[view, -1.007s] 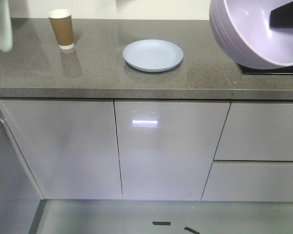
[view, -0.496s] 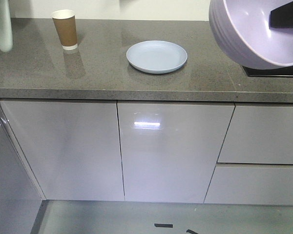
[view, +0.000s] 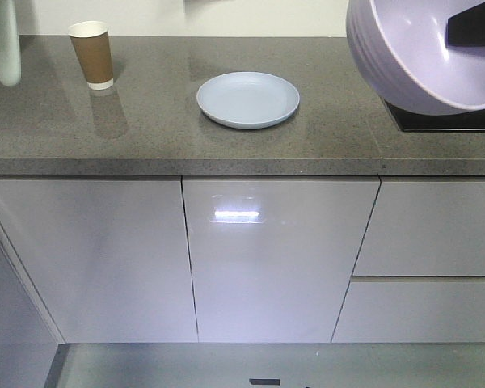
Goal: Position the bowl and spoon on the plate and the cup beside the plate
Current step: 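Drive the base toward the pale blue plate on the counter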
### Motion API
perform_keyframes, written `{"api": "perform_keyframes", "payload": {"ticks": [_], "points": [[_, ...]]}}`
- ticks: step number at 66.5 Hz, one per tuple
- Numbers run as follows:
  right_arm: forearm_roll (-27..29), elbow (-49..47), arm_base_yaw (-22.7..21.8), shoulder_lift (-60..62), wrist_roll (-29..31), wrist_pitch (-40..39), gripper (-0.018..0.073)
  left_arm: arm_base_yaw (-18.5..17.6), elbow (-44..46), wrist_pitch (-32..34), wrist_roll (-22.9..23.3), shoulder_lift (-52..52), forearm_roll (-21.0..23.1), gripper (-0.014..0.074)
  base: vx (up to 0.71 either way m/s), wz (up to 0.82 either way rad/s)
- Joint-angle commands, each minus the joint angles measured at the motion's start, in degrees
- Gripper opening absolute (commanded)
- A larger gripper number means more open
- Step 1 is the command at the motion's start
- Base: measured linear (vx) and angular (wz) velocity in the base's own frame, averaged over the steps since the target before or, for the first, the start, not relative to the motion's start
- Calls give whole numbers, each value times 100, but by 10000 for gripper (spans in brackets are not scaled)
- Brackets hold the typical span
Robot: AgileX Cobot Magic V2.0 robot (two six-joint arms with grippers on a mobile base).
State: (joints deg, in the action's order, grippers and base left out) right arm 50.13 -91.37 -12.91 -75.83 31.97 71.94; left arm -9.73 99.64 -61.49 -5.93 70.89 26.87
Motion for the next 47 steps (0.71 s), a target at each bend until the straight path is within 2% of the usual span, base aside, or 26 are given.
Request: {"api": "perform_keyframes", "payload": {"ticks": [1,47], "points": [[323,-156,-10,142,59,-129,-6,-32,119,352,-20,-93,182,-7,5,-6],[323,-156,-10,142,59,-129,-6,-32,119,352,-20,-93,182,-7,7,1]]}}
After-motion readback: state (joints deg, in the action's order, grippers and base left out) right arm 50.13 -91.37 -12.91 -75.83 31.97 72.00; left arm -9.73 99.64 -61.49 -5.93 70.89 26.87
